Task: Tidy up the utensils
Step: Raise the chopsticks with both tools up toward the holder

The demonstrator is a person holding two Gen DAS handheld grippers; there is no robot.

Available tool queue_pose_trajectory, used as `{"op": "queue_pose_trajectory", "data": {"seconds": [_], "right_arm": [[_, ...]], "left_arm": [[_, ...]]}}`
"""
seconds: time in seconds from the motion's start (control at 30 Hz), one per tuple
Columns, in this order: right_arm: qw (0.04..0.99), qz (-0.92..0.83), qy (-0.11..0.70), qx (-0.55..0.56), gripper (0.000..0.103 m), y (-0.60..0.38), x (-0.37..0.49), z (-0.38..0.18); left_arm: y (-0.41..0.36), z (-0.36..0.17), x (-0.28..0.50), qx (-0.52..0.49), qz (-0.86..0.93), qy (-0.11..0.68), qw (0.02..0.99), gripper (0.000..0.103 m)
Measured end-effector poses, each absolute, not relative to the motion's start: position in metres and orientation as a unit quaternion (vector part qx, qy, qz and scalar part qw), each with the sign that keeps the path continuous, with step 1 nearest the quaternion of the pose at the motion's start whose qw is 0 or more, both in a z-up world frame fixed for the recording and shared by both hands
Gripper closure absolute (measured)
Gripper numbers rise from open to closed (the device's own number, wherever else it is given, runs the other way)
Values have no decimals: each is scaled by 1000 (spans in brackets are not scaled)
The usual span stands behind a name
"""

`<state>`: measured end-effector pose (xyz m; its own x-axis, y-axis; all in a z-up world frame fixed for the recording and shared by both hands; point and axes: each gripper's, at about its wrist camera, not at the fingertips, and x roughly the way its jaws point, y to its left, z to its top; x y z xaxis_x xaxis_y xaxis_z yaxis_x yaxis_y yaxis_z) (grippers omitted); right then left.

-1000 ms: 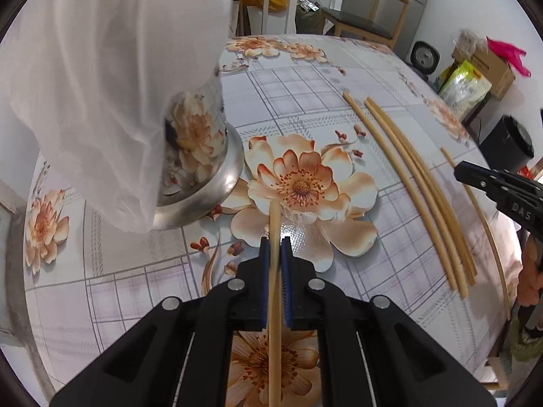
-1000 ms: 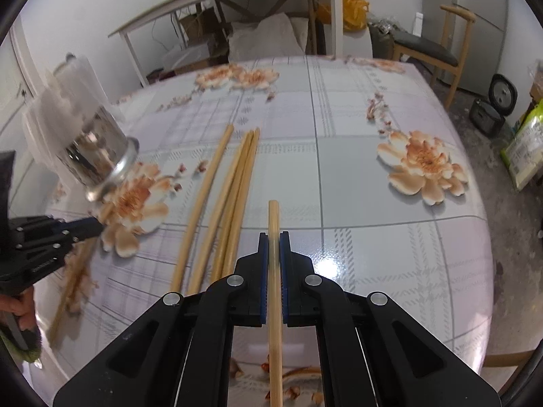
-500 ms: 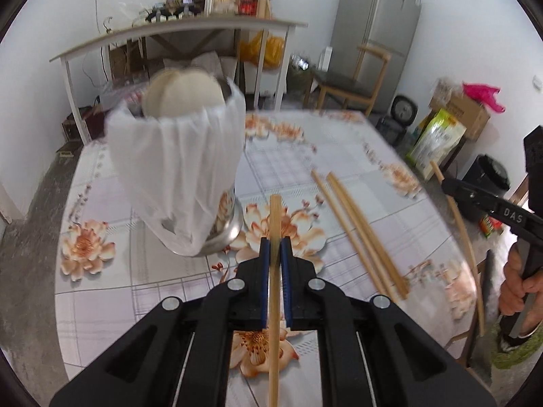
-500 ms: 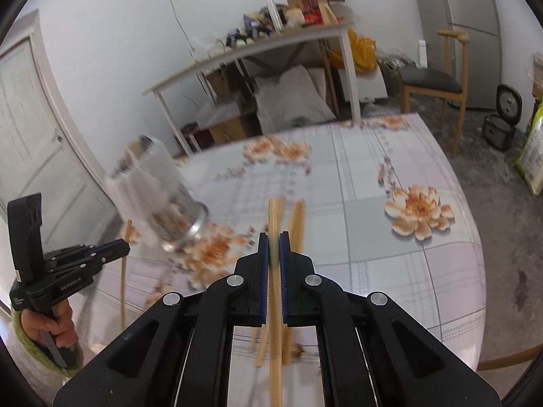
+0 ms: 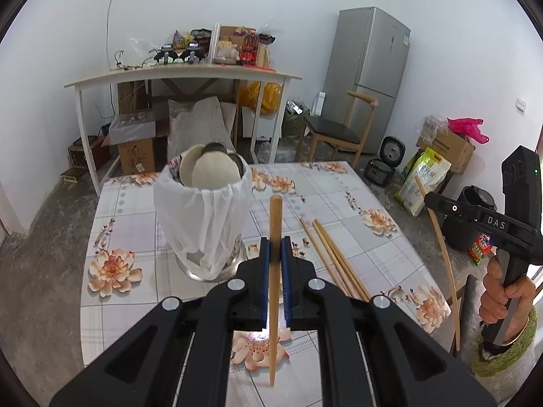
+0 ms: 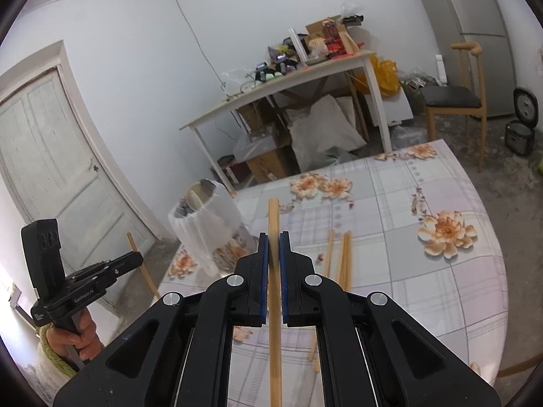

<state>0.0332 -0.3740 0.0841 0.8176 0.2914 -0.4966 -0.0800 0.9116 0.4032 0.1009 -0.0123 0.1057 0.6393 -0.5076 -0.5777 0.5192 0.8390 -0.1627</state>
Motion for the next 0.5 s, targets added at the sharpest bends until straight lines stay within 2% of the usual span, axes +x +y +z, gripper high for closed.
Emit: {"op": "queue_pose_trajectory", "data": {"seconds": [0.5], "right_arm": [[938, 130, 250, 204, 99, -364, 29, 110]], "left_arm": [[-12, 132, 96, 18, -288, 288, 913, 97]]}}
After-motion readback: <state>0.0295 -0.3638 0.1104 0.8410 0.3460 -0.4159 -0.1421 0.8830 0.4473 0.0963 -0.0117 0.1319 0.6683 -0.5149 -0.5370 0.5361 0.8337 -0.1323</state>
